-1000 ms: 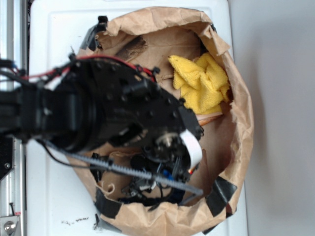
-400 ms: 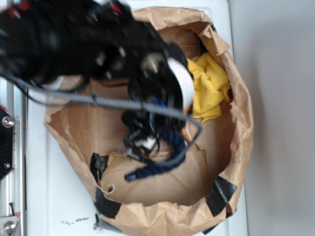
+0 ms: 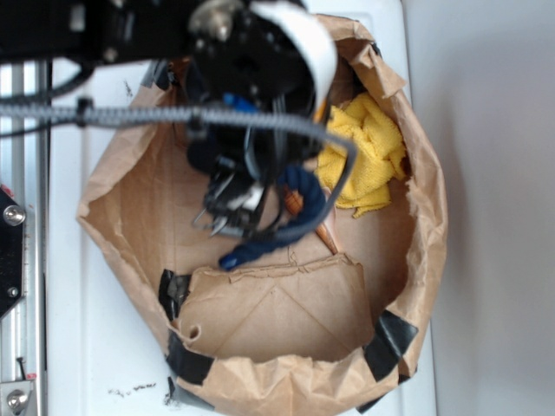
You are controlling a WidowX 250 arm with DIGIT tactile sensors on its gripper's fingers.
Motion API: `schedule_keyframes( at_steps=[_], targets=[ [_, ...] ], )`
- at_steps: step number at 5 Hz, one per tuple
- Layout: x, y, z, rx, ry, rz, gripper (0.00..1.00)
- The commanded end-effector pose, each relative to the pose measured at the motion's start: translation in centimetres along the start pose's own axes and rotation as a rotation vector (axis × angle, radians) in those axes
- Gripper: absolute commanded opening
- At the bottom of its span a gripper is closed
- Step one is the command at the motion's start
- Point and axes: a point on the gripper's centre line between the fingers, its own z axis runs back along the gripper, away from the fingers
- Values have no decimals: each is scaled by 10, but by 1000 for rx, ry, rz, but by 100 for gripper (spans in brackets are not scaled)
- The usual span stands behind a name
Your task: Grab the blue rope.
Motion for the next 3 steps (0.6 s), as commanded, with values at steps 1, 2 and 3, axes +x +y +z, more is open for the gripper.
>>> schedule_keyframes(
  at_steps=[1, 2, 3],
  targets=[
    [15, 0, 49, 77, 38, 105, 0],
    [16, -6, 57, 80, 24, 102, 0],
    [17, -14, 61, 78, 11, 95, 0]
  ],
)
